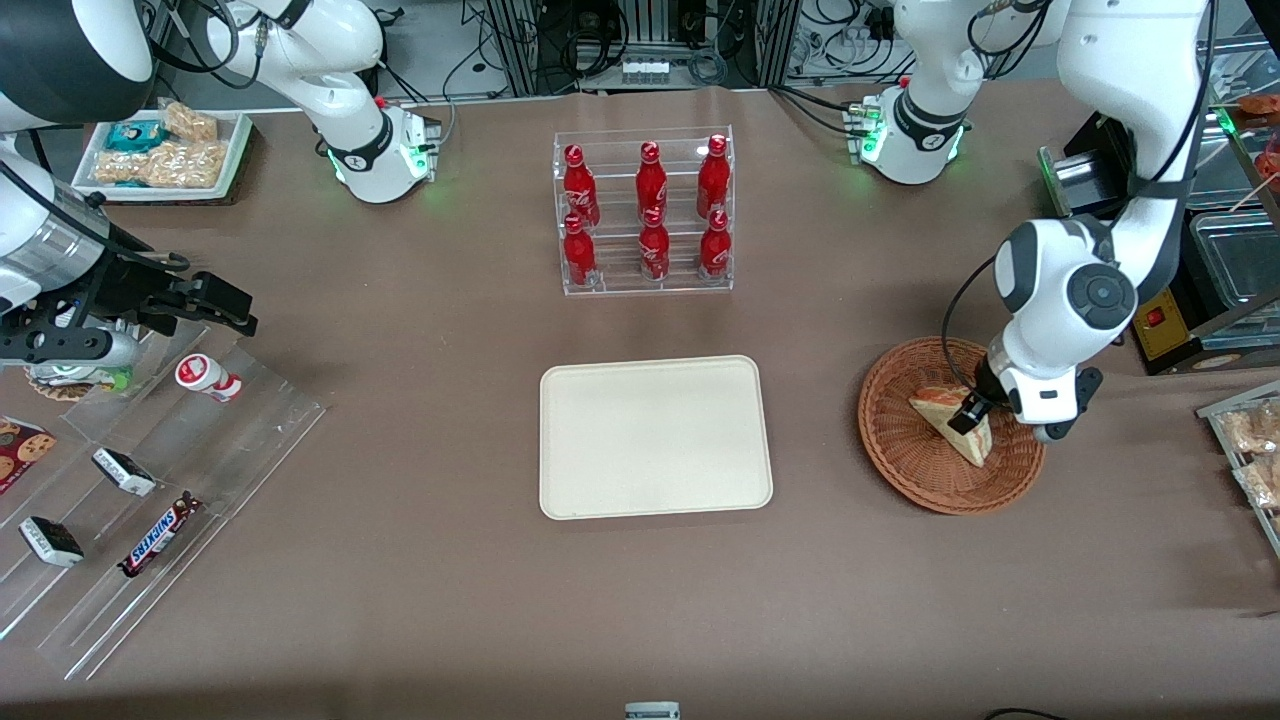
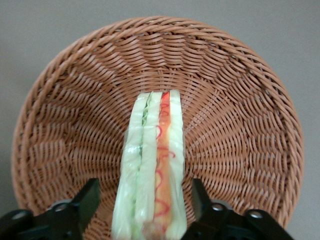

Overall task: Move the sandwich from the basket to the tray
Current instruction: 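Close the left gripper on the wrapped sandwich's edge, then lift the sandwich and carry it with the left gripper over the cream tray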

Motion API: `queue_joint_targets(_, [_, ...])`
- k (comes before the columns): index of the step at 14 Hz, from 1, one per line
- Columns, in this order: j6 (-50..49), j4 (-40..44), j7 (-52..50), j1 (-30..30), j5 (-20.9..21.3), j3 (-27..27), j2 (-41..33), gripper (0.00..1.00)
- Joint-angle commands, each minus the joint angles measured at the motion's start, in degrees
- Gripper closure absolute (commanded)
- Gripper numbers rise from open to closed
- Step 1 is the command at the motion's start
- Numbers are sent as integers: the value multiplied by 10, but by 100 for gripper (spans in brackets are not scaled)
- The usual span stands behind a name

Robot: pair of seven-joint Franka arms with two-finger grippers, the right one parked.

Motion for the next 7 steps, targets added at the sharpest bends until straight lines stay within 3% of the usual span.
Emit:
queue_joint_targets(1, [-2,10,-12,0,-2,0,4,92])
queue_joint_targets(2, [-13,14,-12,-3,-2,0,0,98])
queue_joint_targets(5, [-118,77,0,-5,-1,-12,-14,100])
queue_joint_targets(7, [-180,149,1,-4,-2,-52,1,100])
